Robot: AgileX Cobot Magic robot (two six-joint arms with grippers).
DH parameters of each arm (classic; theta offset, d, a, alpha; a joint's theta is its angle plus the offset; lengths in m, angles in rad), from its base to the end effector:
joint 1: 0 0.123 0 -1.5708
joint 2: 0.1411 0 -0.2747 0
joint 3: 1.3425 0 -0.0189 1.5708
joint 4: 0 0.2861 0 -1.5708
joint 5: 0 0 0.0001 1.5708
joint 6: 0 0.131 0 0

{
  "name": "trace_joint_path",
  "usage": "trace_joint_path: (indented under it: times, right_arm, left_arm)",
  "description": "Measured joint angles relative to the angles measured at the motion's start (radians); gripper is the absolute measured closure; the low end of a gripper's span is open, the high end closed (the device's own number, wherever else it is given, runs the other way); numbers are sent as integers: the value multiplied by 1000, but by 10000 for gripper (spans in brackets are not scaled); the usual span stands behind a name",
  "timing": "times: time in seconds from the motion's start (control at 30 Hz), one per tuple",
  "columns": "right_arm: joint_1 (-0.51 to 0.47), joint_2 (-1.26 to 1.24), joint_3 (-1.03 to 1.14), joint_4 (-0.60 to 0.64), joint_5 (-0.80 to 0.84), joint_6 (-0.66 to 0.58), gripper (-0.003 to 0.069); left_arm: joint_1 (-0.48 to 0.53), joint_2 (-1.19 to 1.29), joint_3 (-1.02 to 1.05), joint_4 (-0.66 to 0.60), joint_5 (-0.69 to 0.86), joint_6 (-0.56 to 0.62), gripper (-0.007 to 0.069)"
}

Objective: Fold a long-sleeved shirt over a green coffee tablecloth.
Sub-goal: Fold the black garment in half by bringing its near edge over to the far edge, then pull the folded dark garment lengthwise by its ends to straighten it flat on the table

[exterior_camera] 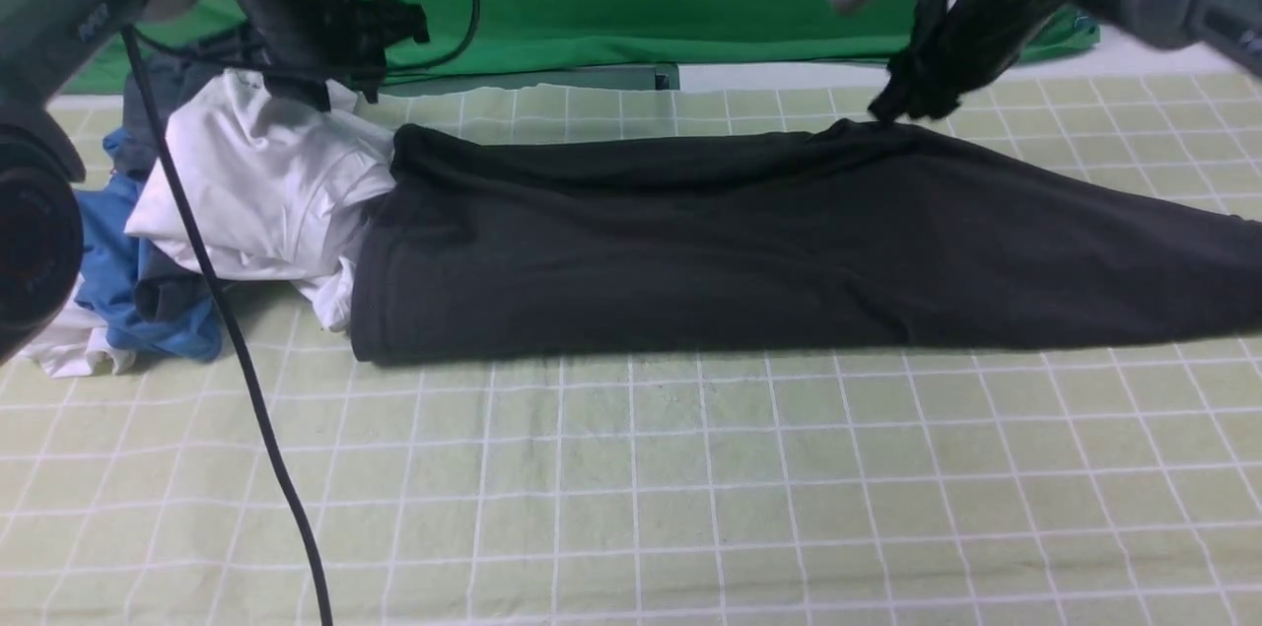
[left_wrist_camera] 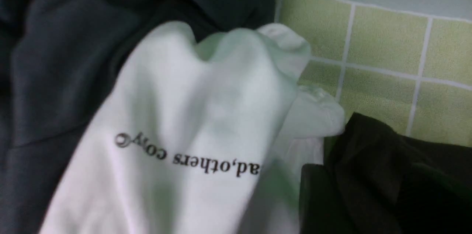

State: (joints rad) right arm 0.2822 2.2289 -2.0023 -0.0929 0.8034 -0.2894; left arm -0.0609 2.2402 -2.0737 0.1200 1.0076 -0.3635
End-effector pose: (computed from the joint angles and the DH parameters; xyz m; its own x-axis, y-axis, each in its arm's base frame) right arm 0.5401 0.1475 0.1878 -0.6447 -0.5470 -0.5340 -0.4942 0.8312 -0.2549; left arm 0.5465 -0.0200 0.1933 -0.8467 -0.2422 -0.4737 -0.2473 0.9675 -0.0525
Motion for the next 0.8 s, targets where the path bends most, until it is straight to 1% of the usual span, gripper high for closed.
trace_joint_path:
  times: [0.03,0.1,0.13,0.17,0.2,0.27,0.33,0.47,0.57,0.8]
  right_arm:
    - [0,-39,0,10,21,10,470]
    - [0,-79,-1,55,54,13,570]
    - [0,-81,-1,61,54,11,579]
    - [0,-98,-2,126,88,-10,626]
    - [0,-100,-2,163,109,-30,639]
    - [0,-99,-2,217,145,-61,650]
    - [0,-95,-2,247,175,-76,651]
    - [0,-95,-2,258,190,-85,654]
    - [0,-95,-2,258,204,-86,654]
    - [0,-95,-2,258,234,-86,655]
  left_arm:
    - [0,-1,-50,-30,51,32,351]
    - [-2,-3,-85,-109,94,98,410]
    - [-3,-4,-90,-120,101,114,417]
    - [-20,-6,-99,-189,117,171,493]
    - [-32,-6,-100,-215,125,205,529]
    - [-72,1,-100,-263,138,265,588]
    - [-116,17,-101,-286,142,296,609]
    - [-205,79,-101,-305,116,316,620]
    - [-241,131,-101,-309,71,319,620]
    - [-257,233,-103,-313,-72,320,617]
